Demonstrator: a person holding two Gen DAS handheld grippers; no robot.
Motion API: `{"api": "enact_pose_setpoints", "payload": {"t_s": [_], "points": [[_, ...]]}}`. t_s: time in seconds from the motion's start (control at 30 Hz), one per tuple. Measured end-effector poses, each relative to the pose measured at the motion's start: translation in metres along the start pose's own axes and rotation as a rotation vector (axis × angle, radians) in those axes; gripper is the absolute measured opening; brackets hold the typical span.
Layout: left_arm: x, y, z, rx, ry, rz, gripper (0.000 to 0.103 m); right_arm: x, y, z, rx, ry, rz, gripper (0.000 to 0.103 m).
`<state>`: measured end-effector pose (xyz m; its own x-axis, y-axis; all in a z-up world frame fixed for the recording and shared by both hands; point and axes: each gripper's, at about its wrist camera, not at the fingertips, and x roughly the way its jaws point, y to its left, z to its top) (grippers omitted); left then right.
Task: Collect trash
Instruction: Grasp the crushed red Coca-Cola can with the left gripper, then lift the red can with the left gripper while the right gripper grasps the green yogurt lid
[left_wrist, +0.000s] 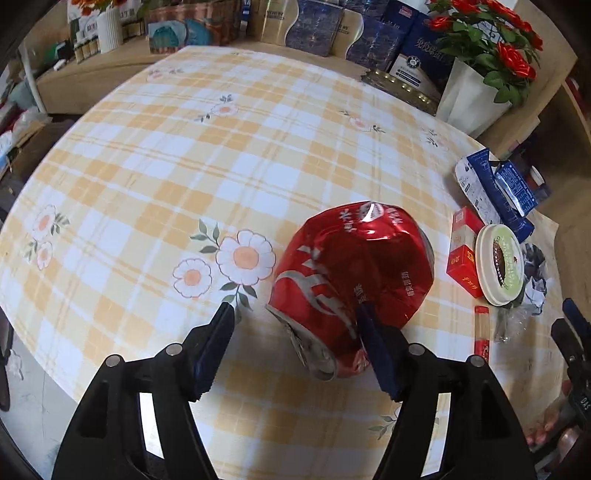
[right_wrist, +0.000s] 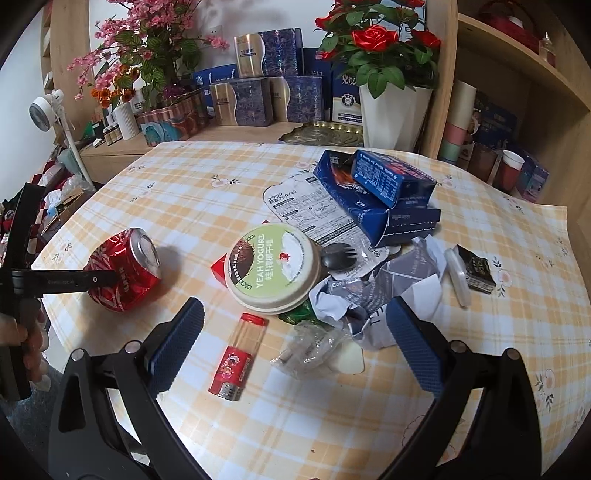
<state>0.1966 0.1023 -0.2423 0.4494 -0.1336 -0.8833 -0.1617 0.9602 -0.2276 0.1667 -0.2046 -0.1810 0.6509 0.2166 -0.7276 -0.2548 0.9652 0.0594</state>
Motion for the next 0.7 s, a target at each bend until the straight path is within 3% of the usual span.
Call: {"api": "enact_pose_setpoints", "payload": {"t_s": [0.27,0.3,0.37,0.4,0.57,0.7], "points": [[-0.010,0.029,-0.004,-0.097,-0.022,0.060,0.070,0.003,-0.006,-0.009,0.019,0.025,0.001,0.097],[-0.013,0.034,-0.005,-0.112,-0.039,0.055,0.068,0.003,-0.006,-0.009,0.022,0.027,0.003,0.097],[-0.015,0.038,-0.005,-0.121,-0.056,0.016,0.044,0.004,-0.007,-0.008,0.025,0.026,0.007,0.097],[-0.015,0.038,-0.004,-0.112,-0.059,-0.005,0.036,0.004,-0.007,-0.007,0.024,0.026,0.009,0.097],[-0.017,0.029,-0.001,-0.034,-0.088,0.008,0.033,0.007,-0.003,-0.001,0.011,0.017,0.009,0.097],[-0.021,0.032,-0.003,-0.028,-0.107,-0.031,0.032,0.019,0.006,0.005,-0.027,0.011,-0.005,0.097]]}}
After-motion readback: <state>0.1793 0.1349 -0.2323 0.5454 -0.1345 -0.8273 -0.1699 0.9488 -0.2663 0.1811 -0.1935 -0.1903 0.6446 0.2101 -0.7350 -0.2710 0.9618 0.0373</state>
